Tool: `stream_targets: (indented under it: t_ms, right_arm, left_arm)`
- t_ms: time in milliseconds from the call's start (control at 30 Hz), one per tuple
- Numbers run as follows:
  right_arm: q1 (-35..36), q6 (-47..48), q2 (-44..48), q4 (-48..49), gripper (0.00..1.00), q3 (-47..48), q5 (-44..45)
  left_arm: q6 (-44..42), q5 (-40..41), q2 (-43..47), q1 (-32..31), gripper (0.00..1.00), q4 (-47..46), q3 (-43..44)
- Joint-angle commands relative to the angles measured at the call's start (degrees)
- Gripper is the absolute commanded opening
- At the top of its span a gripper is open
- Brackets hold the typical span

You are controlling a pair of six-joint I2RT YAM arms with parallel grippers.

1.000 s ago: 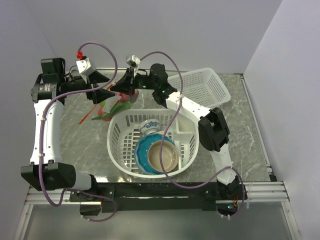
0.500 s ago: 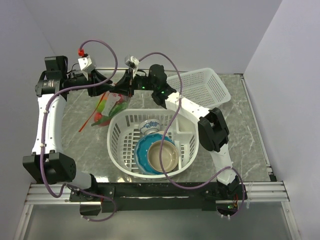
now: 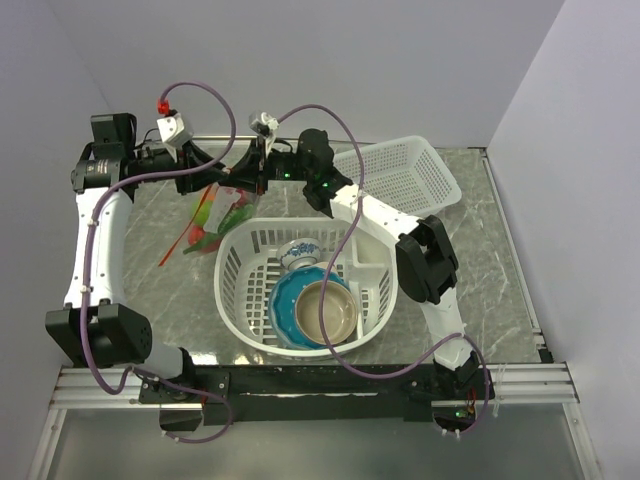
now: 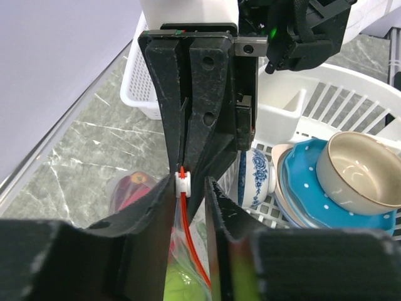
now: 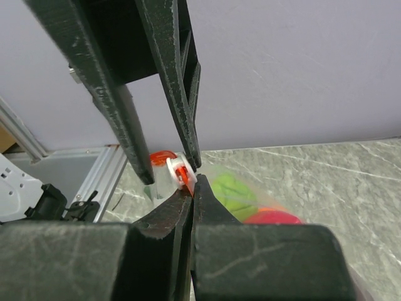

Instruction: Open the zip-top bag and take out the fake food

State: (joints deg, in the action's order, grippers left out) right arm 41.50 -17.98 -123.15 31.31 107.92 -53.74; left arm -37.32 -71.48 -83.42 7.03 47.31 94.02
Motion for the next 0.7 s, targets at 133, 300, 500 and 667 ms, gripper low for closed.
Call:
stream_targets:
  t_ms: [133, 300, 500, 667]
  right_arm:
    - [0.6, -1.6, -1.0, 5.3, 0.0, 1.6, -0.4]
    - [0.6, -1.5, -1.0, 5.1, 0.0, 1.7, -0.4]
    - [-0.3, -0.2, 0.2, 4.1, 0.0, 0.8, 0.3]
    - [-2.5, -2.5, 0.4, 6.2, 0.0, 0.5, 1.4]
  left_arm:
    - [-2.2, -2.3, -1.3, -1.1, 0.17, 4.0, 2.7]
    - [-1.6, -2.8, -1.0, -1.3, 0.01, 2.9, 2.1]
    - [-4.7, -0.3, -0.8, -1.4, 0.01, 6.4, 3.2]
    - [-8.9, 2.0, -0.9, -0.4, 0.01, 12.7, 4.2]
